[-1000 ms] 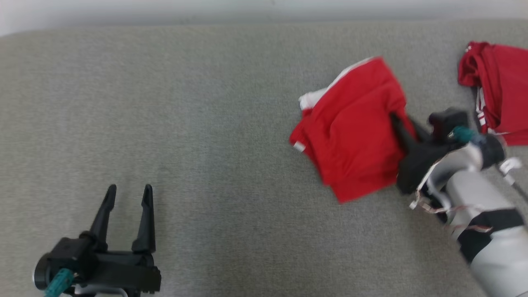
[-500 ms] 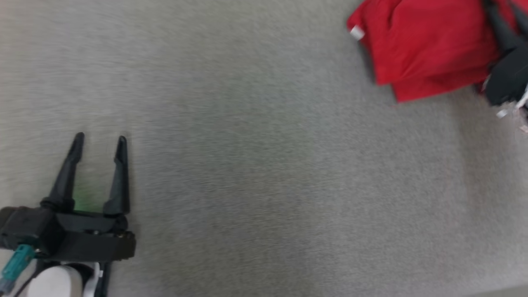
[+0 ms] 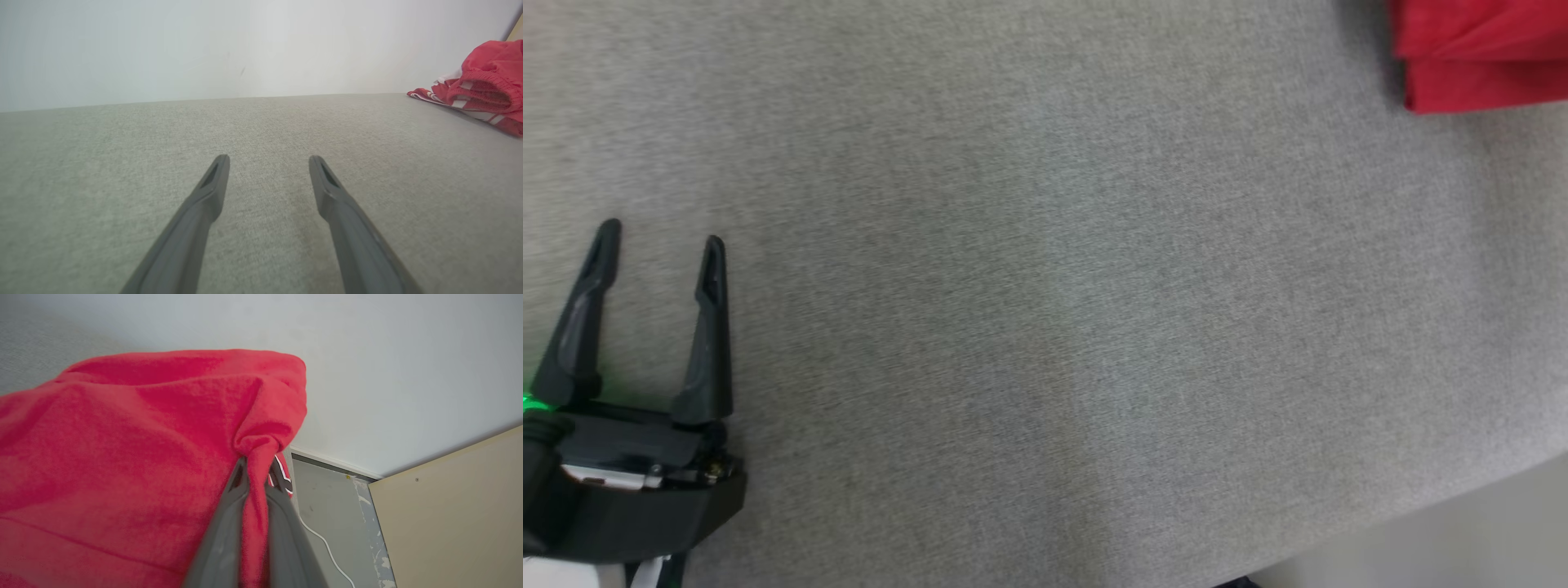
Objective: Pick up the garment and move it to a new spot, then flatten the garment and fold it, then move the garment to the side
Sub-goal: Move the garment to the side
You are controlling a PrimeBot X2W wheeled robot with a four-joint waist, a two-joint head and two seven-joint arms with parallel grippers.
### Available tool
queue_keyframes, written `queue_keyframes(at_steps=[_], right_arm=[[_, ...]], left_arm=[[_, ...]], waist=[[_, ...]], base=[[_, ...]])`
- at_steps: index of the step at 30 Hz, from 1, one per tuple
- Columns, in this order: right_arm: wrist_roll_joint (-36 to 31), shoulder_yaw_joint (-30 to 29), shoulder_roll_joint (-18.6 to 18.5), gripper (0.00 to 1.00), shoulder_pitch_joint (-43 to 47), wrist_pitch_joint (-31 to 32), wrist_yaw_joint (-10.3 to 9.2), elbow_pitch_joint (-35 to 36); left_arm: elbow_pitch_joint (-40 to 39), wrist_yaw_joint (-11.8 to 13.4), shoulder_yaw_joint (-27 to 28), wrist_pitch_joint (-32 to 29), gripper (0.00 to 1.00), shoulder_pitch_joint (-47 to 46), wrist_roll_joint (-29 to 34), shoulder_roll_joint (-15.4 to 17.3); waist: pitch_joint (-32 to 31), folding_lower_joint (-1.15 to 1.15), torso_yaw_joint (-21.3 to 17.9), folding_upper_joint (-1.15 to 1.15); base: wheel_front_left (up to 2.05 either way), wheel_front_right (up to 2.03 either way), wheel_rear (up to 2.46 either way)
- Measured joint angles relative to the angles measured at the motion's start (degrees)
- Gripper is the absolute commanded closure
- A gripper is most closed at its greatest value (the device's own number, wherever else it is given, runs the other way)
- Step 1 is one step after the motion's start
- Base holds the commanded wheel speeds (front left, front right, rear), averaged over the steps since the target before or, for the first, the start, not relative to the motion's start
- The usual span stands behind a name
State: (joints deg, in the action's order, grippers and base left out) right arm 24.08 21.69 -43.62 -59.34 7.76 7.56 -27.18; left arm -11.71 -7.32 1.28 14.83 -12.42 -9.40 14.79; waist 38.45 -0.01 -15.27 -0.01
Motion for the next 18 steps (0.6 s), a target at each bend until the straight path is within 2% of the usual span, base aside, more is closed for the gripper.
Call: queue_keyframes(at_steps=[2,7,12,13,15,16,17,18], right_arm=[[-0.6,0.0,-0.9,1.00,-1.0,0.3,0.00,-0.6],[-1.7,0.2,0.0,1.00,-4.2,0.2,0.00,-3.2],[-3.9,-0.3,0.4,1.00,-6.7,-0.3,0.00,-5.7],[-4.1,-0.3,0.6,0.82,-6.8,-0.4,0.00,-6.1],[-4.9,-1.0,0.9,0.59,-7.6,-0.8,0.00,-7.1],[-5.5,-1.2,0.9,0.36,-8.0,-0.9,0.00,-7.4],[-6.1,-1.3,0.9,0.00,-8.3,-1.0,0.00,-7.7],[-6.4,-1.4,1.0,0.00,-8.4,-1.0,0.00,-8.0]], left_arm=[[-1.3,0.3,0.1,-0.3,0.00,0.2,0.0,0.3],[-3.0,0.3,0.5,-1.0,0.00,0.8,0.0,1.2],[-3.2,0.3,0.5,-1.0,0.00,0.5,-0.3,1.3],[-3.2,0.3,0.4,-0.8,0.00,0.5,-0.3,1.3],[-3.1,0.4,0.3,-0.7,0.00,0.3,-0.4,1.2],[-3.0,0.4,0.2,-0.7,0.00,0.1,-0.5,1.2],[-2.9,0.4,0.2,-0.6,0.00,0.0,-0.6,1.1],[-2.7,0.4,0.1,-0.5,0.00,-0.1,-0.6,1.1]], waist=[[0.8,0.00,-0.8,0.00],[2.6,-0.01,-2.3,-0.01],[3.6,-0.02,-2.3,-0.02],[3.7,-0.02,-2.2,-0.02],[3.8,-0.01,-2.0,-0.02],[3.9,-0.01,-1.9,-0.01],[3.9,-0.02,-1.8,-0.02],[4.0,-0.02,-1.7,-0.01]], base=[[0.00,0.00,0.00],[0.00,0.00,0.00],[0.00,0.00,0.00],[0.00,0.00,0.00],[0.00,0.00,0.00],[0.00,0.00,0.00],[0.00,0.00,0.00],[0.00,0.00,0.00]])
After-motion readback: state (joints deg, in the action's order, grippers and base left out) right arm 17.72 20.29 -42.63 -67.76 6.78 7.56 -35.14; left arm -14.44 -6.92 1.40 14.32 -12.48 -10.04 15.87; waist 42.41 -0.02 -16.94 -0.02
